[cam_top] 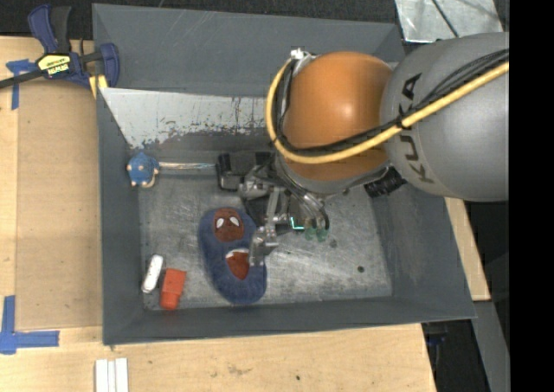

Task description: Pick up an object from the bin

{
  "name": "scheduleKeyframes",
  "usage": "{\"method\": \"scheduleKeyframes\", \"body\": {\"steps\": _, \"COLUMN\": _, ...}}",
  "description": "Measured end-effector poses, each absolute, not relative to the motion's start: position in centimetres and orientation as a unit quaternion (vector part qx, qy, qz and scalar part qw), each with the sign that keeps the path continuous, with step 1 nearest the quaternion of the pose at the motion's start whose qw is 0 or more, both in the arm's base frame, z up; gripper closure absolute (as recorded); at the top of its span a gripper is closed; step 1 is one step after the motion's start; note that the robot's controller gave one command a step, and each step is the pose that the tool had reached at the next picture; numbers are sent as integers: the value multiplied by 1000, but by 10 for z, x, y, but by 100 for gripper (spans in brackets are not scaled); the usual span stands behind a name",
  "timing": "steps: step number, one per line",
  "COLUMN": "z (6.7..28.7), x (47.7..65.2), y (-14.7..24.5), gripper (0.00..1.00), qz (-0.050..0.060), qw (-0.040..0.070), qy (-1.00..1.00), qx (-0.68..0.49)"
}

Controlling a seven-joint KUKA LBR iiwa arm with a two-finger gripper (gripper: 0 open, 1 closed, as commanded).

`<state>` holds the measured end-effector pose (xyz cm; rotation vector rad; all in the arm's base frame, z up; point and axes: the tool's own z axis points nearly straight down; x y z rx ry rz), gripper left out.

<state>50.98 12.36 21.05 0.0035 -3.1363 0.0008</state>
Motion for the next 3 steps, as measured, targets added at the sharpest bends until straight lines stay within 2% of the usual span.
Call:
{"method": "scheduleKeyframes", "body": {"steps": 1, "z": 85, "x": 550, "y": 86, "gripper": 0, "qz": -1, "qw": -3, "qy": -997, "qx": 81}}
{"method": "scheduleKeyframes", "body": {"steps": 2, "z": 83, "x": 549, "y": 85, "gripper": 100, "qz": 0, "qw": 0, "qy": -997, "qx": 80}}
{"method": "scheduleKeyframes", "body": {"steps": 3, "z": 210, "x": 569, "y": 145, "gripper": 100, "qz": -1, "qw": -5, "qy": -973, "qx": 232}}
